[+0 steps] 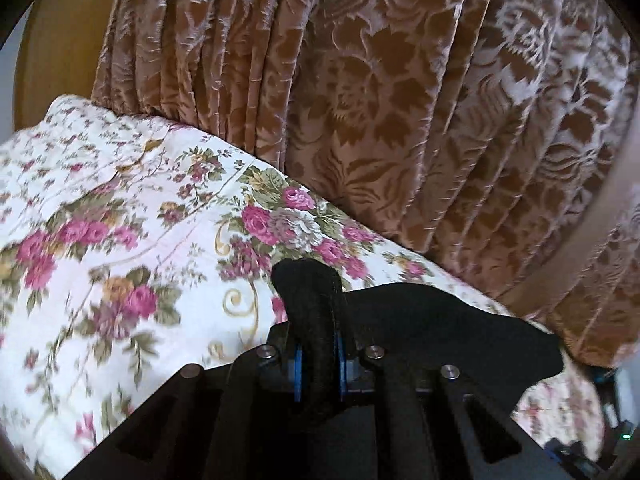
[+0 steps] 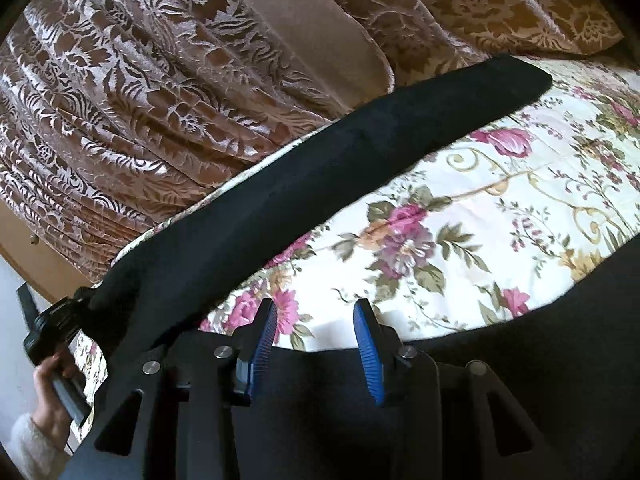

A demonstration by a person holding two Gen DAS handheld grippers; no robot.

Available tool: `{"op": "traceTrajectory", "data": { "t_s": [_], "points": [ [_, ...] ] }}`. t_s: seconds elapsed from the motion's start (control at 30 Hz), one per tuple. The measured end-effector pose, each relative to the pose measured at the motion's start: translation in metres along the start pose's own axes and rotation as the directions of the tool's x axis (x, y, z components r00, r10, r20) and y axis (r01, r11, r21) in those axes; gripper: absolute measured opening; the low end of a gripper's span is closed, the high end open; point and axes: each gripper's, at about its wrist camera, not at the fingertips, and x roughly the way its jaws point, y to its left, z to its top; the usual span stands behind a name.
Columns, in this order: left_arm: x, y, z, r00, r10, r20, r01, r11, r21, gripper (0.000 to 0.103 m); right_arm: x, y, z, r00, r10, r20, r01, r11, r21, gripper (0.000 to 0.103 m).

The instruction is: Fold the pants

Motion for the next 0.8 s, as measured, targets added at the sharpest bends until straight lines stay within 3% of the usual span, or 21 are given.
{"op": "traceTrajectory", "data": {
  "t_s": [0.23,0.47,0.6,0.67,0.8],
  "points": [
    [-0.050,0.004,-0.037,0.997,-0.056,0.049,0.058,0.997,-0.043,0.012,-0.014,-0.007,-0.008,1.000,-0.016,-0.013,0.016,1.000,-0.024,0.040],
    [-0.090,0.001,-0.084,0.992,-0.105,0.064,0.109,0.992,-0.057,0.012,-0.033,0.005,-0.004,1.000,0.022,0.016,-0.022,0.998,-0.055,0.040],
    [-0.105,0.007,-0.107,0.990,-0.127,0.064,0.134,0.984,-0.120,0.012,-0.035,0.016,0.013,0.998,0.052,0.023,-0.050,0.996,-0.072,0.041],
    [-0.111,0.010,-0.117,0.988,-0.138,0.065,0.147,0.977,-0.153,0.012,-0.027,0.021,0.025,0.997,0.077,0.006,-0.076,0.995,-0.062,0.050],
    [-0.117,0.014,-0.133,0.986,-0.154,0.067,0.164,0.966,-0.200,0.012,0.001,0.039,0.058,0.994,0.106,-0.039,-0.108,0.993,-0.056,0.055]
  ]
}}
